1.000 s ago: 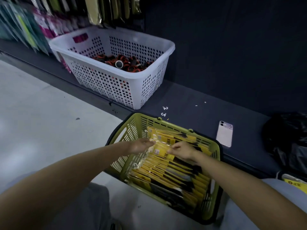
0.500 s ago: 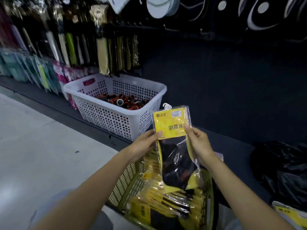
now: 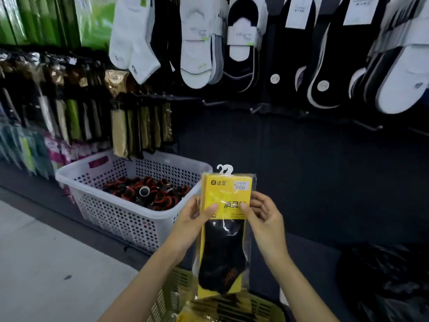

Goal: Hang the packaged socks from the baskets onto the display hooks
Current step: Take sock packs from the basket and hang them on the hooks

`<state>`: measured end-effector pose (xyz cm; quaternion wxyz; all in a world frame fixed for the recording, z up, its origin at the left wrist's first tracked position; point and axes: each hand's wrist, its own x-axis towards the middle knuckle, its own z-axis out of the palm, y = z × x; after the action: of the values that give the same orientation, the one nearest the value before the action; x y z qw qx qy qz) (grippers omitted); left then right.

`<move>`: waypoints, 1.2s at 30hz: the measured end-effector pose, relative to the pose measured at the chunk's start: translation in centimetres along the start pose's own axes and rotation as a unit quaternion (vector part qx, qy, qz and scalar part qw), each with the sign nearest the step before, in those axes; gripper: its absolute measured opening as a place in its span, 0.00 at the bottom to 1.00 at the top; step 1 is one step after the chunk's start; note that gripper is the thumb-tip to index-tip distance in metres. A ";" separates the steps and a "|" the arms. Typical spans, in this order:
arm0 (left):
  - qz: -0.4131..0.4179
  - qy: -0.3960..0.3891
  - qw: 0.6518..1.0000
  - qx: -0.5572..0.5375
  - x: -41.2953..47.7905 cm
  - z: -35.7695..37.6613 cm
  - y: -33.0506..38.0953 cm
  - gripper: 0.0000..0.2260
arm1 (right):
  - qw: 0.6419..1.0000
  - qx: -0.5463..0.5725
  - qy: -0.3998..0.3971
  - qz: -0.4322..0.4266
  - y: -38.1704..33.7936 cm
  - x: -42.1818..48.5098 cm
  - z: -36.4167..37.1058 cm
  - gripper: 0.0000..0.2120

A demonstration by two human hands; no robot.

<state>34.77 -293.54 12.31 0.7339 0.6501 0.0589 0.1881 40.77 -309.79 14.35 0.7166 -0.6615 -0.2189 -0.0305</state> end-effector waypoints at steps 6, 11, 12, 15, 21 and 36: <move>0.032 0.011 0.999 0.021 4.3 -1.1 3.9 0.21 | 0.999 0.037 -0.026 -0.005 -2.4 5.9 2.9 0.12; 0.069 0.083 0.994 0.004 7.1 -2.2 5.4 0.20 | 0.997 0.060 -0.051 -0.001 -2.5 9.6 5.2 0.11; 0.077 0.092 0.993 0.014 7.5 -2.4 5.6 0.20 | 0.996 0.065 -0.056 0.002 -2.5 10.0 5.6 0.11; 0.099 0.100 0.989 0.034 8.4 -3.1 6.2 0.20 | 0.994 0.087 -0.067 0.019 -2.6 11.1 6.2 0.10; 0.147 0.137 0.978 0.048 9.6 -5.5 7.5 0.14 | 0.990 0.105 -0.088 0.015 -3.9 13.5 7.7 0.07; 0.182 0.258 0.939 0.136 12.6 -13.1 11.6 0.21 | 0.999 -0.021 0.020 -0.012 -4.1 19.1 10.8 0.03</move>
<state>39.70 -275.95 23.72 0.5512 0.6728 0.1519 0.4695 53.70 -295.21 25.23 0.7061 -0.6732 -0.2119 -0.0573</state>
